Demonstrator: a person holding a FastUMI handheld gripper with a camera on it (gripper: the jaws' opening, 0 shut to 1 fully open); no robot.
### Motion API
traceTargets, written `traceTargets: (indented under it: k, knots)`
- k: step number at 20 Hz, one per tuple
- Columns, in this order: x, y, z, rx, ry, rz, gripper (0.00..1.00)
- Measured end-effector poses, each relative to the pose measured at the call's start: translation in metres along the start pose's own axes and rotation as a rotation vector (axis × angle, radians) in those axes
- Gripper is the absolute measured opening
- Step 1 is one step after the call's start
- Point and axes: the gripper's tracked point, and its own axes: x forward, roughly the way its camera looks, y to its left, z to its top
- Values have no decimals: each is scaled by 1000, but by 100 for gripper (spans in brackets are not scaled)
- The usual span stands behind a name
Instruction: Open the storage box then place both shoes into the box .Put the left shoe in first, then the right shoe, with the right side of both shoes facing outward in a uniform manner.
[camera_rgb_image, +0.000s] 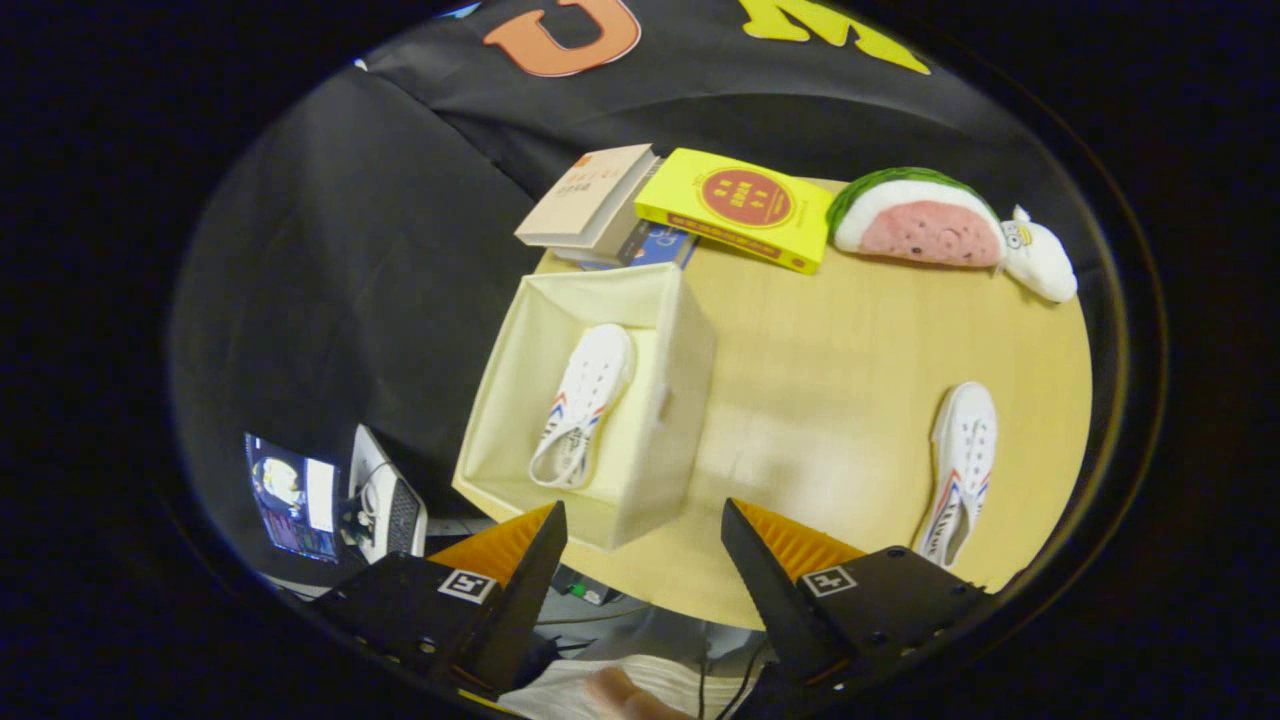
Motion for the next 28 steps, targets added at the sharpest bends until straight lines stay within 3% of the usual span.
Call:
traceTargets:
  k: [8, 13, 17, 22, 24, 28]
  knots:
    - [-5, -185, -24, 54, 2, -187, 95]
    - [-5, -269, -46, 14, 18, -314, 95]
    - [9, -310, -62, -54, 45, -387, 94]
    - [39, -326, -77, -52, 92, -395, 90]
    - [44, -349, -77, -43, 98, -482, 91]
    - [58, -352, -83, 57, 135, -433, 82]
